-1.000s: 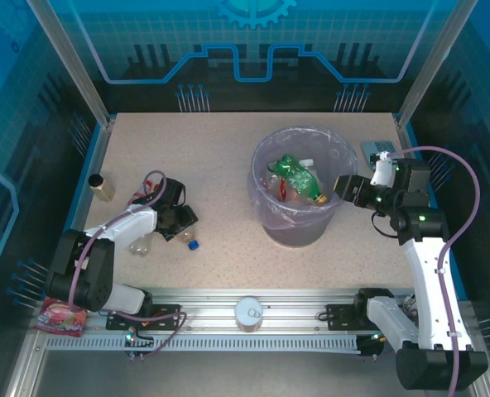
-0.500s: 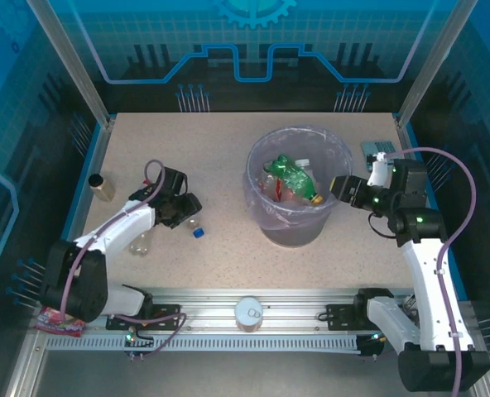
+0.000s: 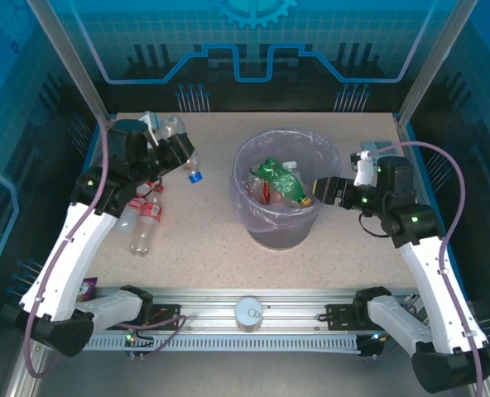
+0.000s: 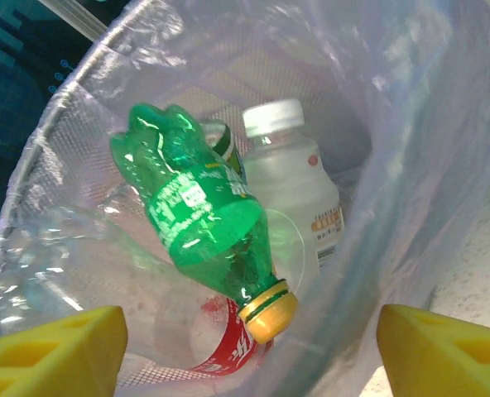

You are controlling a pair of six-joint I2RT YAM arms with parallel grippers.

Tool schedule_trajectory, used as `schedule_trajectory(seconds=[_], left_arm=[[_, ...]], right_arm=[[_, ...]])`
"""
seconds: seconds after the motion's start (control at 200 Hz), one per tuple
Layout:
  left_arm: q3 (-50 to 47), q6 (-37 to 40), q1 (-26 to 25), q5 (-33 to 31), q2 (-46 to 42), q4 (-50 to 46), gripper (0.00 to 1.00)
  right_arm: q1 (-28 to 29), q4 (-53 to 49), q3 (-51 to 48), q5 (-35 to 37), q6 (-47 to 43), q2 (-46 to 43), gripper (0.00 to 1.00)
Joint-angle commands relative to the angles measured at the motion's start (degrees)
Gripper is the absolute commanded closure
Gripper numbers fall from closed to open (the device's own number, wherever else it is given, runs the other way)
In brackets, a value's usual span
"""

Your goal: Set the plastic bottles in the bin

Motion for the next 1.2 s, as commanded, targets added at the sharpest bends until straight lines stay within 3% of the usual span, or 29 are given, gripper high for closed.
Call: schedule_trajectory(seconds=[0.0, 0.245, 0.465, 0.575, 0.72, 0.956, 1.116, 1.196], left_arm=[[6.66, 1.28, -3.71, 4.32, 1.84, -0.44, 0.6], [20.12, 2.15, -17.03, 5.95, 15.97, 6.45, 0.62], [29.2, 1.98, -24.38, 8.43, 27.98, 8.09, 0.63], [32.0, 1.96, -26.13, 9.06, 32.44, 7.35, 0.63], [32.15, 0.24, -26.93, 10.02, 35.6, 8.86, 0.63], [30.5, -0.89, -29.52, 9.7, 38.22, 8.72, 0.61], [26.89, -2.48, -30.32, 9.98, 38.15, 10.37, 0.54], [25.67, -2.59, -30.32, 9.45, 38.2, 10.61, 0.45]], right_arm=[[-1.05, -4.26, 6.74, 3.56, -4.11, -0.37, 0.17], [-7.2, -4.84, 9.7, 3.31, -5.51, -0.32, 0.18], [-9.62, -3.78, 7.92, 0.99, -4.79, 0.94, 0.37], [-9.81, -1.64, 5.94, -1.62, -3.28, 1.2, 0.5], [-9.77, 1.32, 3.59, -4.72, -1.5, 1.78, 0.58], [-9.82, 3.87, 2.15, -5.99, -0.91, 3.16, 0.59], [-9.82, 4.26, 1.97, -6.2, -1.12, 3.84, 0.59], [-9.81, 4.38, 1.97, -6.07, -1.22, 4.01, 0.58]])
